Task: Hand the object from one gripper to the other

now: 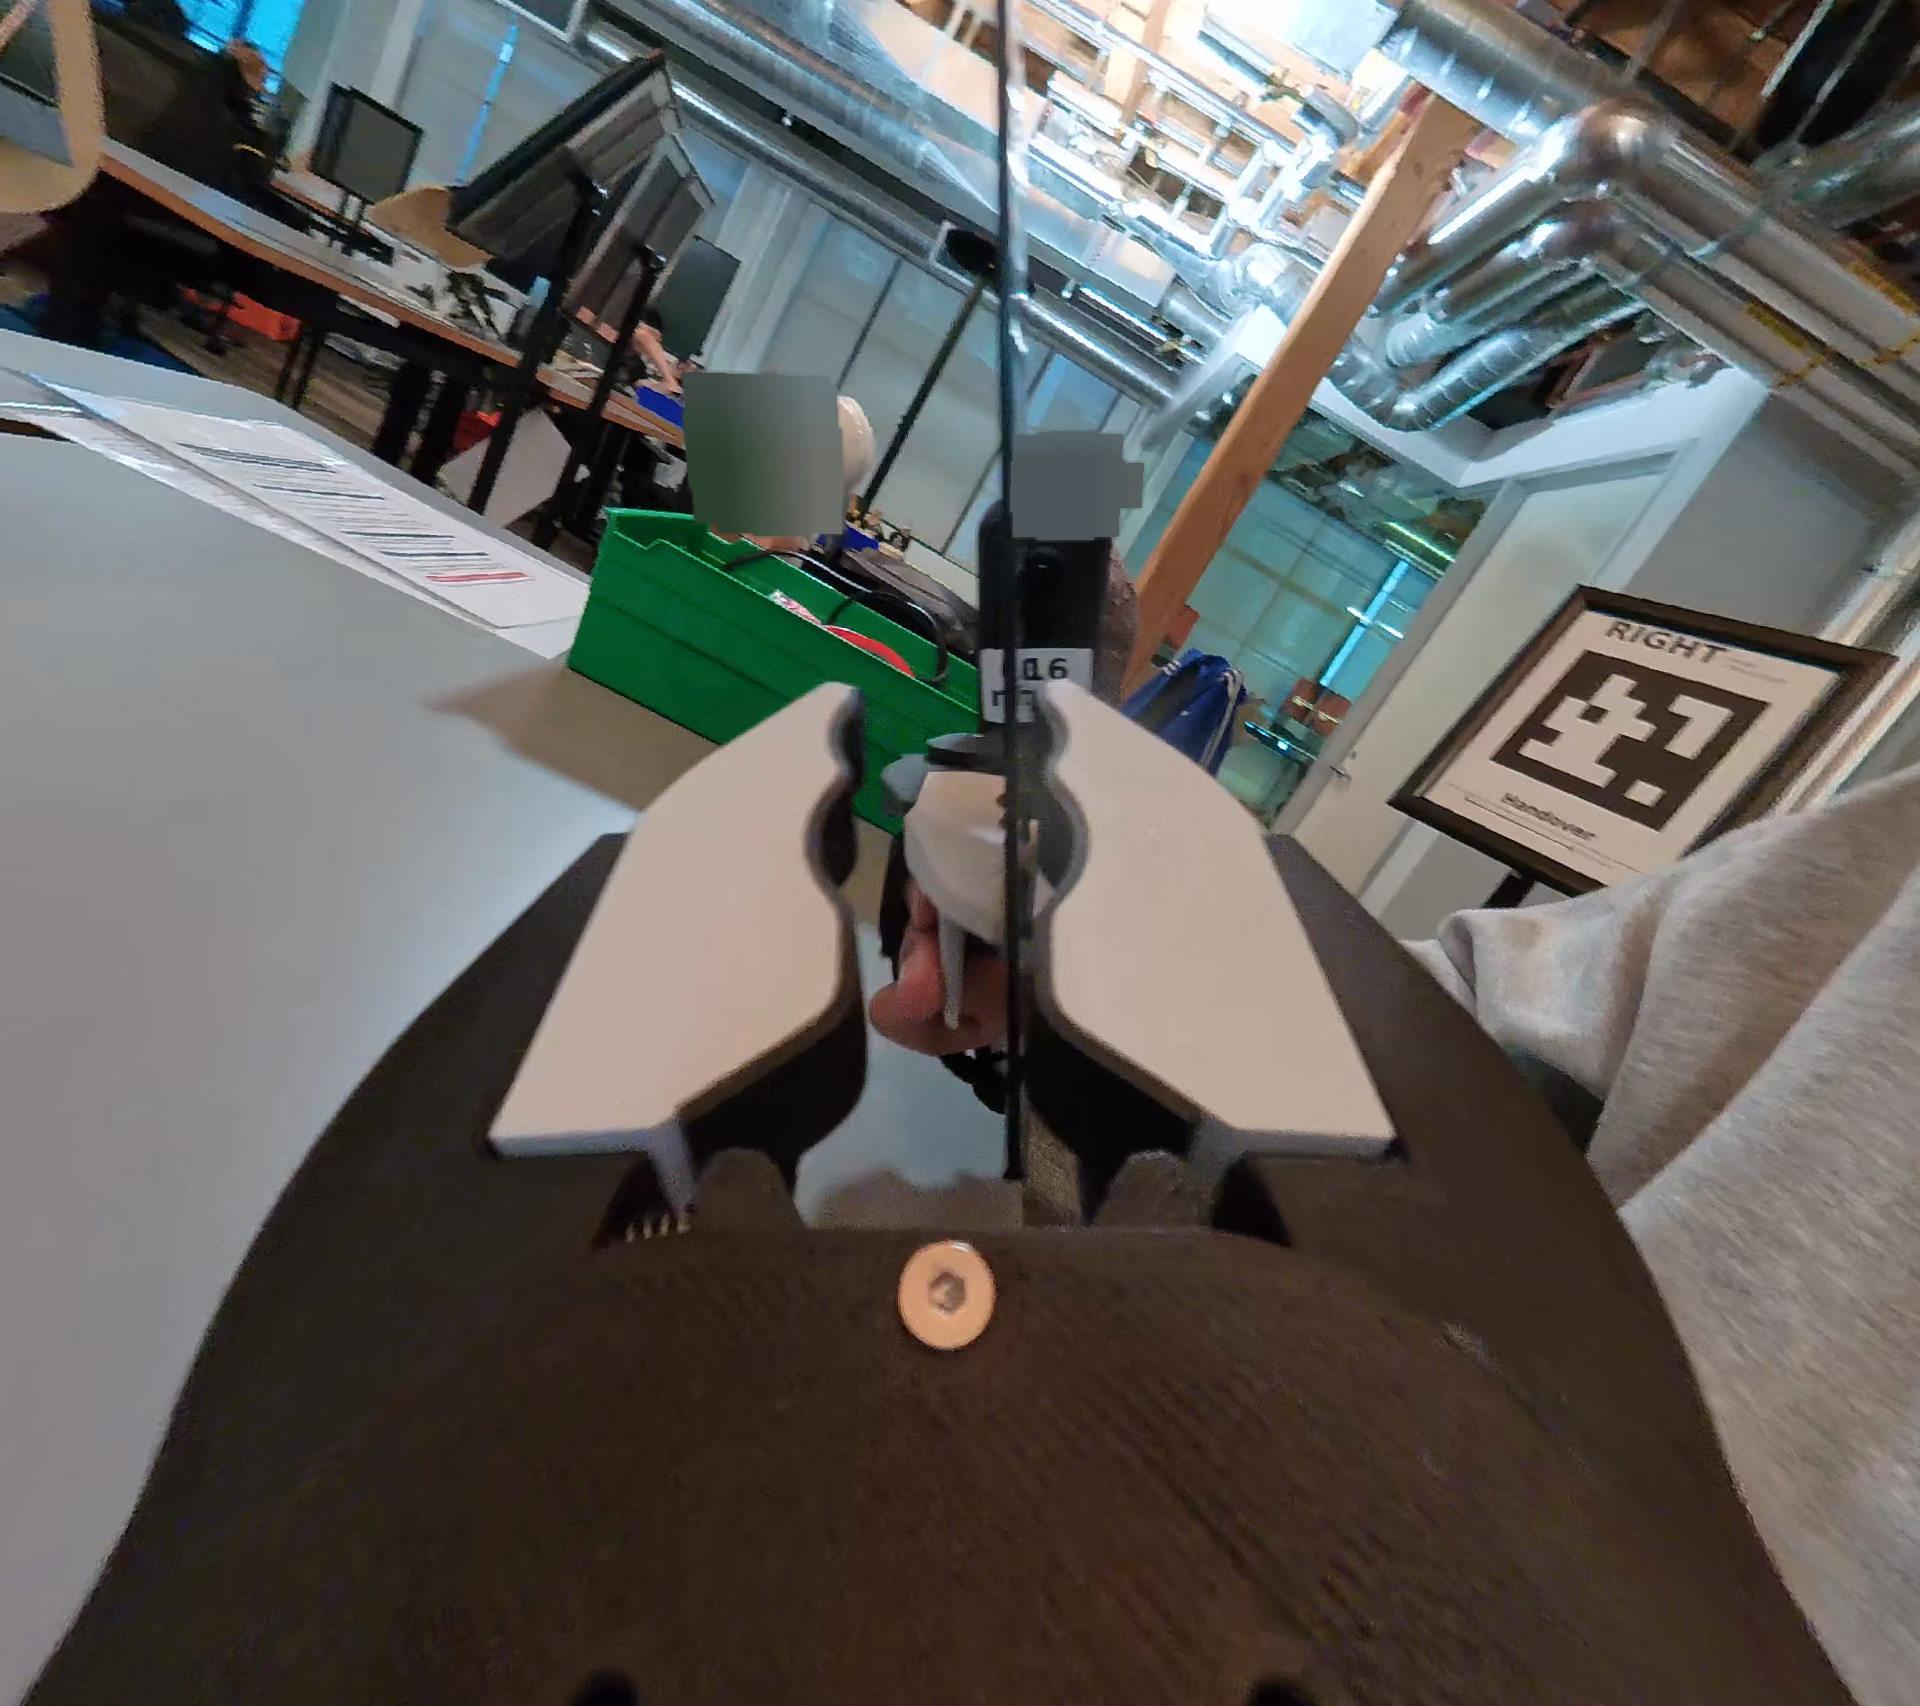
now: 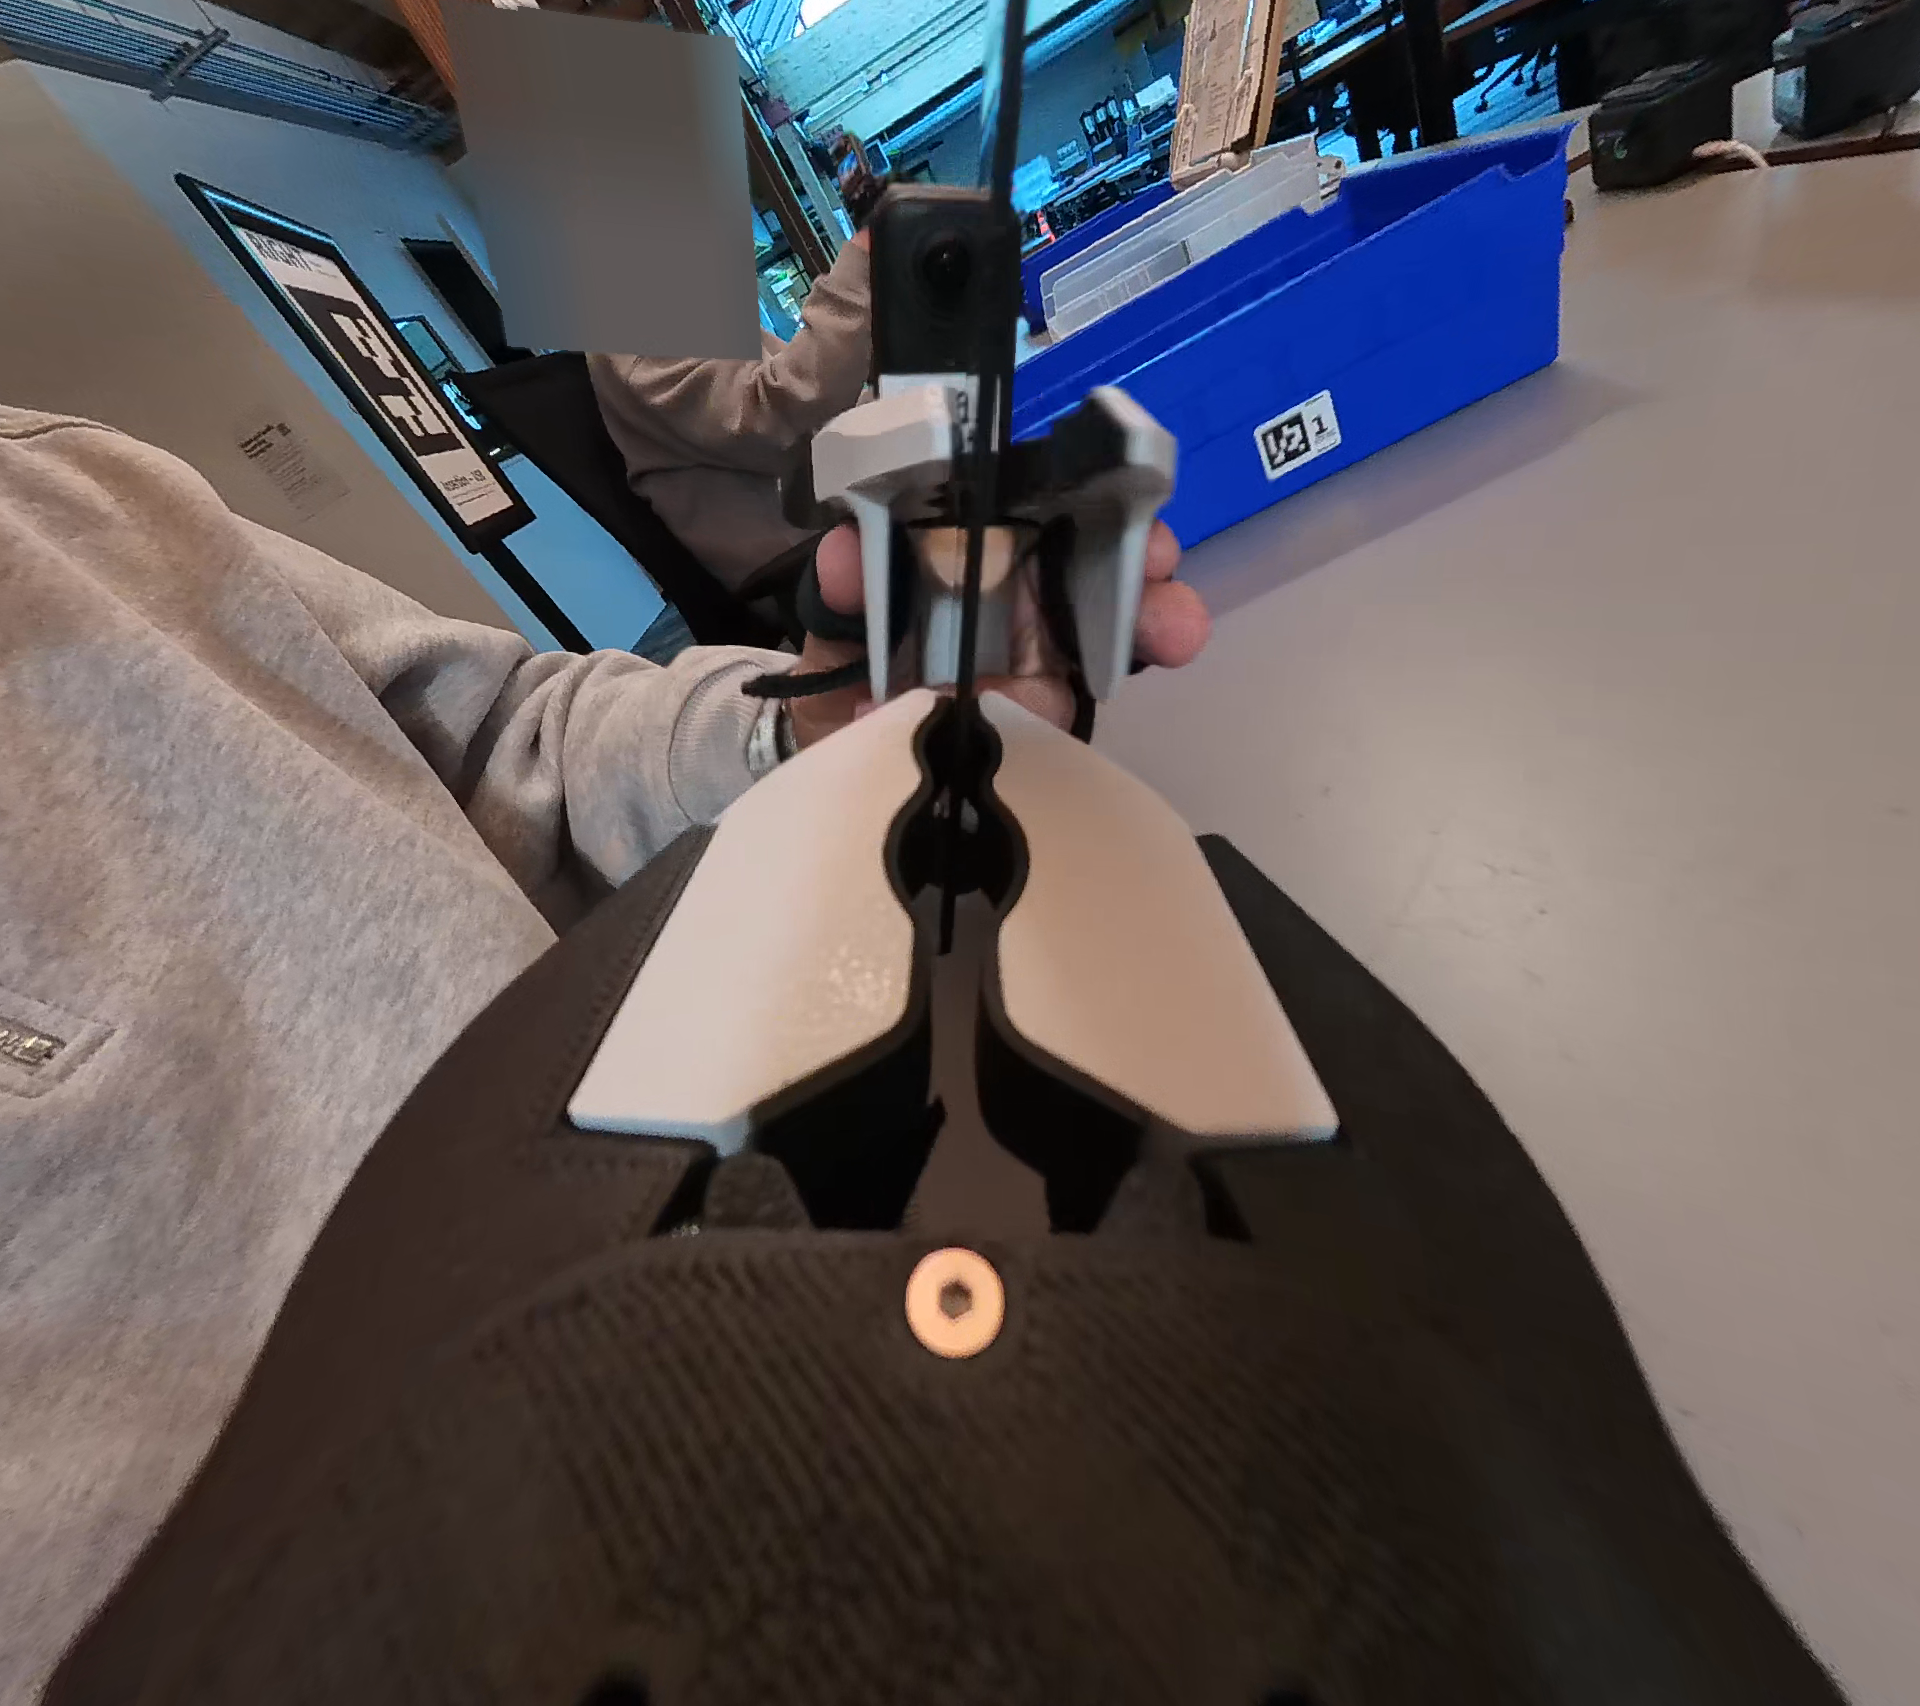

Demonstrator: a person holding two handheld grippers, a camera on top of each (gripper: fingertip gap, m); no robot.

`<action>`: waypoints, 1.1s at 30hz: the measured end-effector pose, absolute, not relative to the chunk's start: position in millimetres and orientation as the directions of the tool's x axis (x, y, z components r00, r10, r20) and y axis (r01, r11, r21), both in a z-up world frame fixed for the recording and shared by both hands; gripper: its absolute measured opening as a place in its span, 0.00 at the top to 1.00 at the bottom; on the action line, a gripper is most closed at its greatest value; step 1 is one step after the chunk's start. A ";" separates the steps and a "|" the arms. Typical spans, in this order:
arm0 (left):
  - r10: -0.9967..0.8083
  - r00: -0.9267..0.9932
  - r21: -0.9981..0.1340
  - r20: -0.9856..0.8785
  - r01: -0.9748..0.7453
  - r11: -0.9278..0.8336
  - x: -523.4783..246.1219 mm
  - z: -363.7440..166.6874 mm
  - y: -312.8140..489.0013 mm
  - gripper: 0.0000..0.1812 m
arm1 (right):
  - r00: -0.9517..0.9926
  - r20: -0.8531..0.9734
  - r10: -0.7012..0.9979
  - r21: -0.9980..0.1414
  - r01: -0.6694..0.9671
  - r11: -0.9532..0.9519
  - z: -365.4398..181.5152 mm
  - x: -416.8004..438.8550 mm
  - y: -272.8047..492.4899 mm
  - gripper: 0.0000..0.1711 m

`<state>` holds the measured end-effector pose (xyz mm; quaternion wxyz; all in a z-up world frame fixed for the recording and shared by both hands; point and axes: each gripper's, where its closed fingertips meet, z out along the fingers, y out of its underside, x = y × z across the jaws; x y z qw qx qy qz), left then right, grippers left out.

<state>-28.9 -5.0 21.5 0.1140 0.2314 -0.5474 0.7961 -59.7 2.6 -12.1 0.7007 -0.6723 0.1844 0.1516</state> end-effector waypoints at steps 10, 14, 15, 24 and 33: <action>-0.098 -0.830 -0.785 0.549 -0.472 -0.401 -15.4 13.0 0.5 0.68 | 0.811 -0.258 -0.526 -0.957 -0.290 0.021 40.4 11.9 -106.5 0.99; -0.094 -0.831 -0.794 0.548 -0.481 -0.371 -17.7 8.2 -4.1 0.69 | 0.543 -0.014 -0.840 -0.951 -0.267 -0.157 58.5 40.6 -217.8 0.99; -0.093 -0.832 -0.795 0.547 -0.482 -0.368 -18.0 7.7 -4.5 0.69 | 0.454 0.056 -0.889 -0.936 -0.285 -0.204 60.0 43.0 -248.2 0.99; -0.080 -0.822 -0.784 0.564 -0.504 -0.362 -17.6 4.6 -6.2 0.71 | 0.135 0.294 -0.946 -0.530 -0.801 -0.279 -27.8 14.7 -403.3 0.99; -0.081 -0.817 -0.780 0.571 -0.509 -0.364 -16.1 3.8 -4.5 0.71 | 0.099 0.333 -0.938 -0.491 -0.831 -0.262 -36.6 12.1 -418.0 0.86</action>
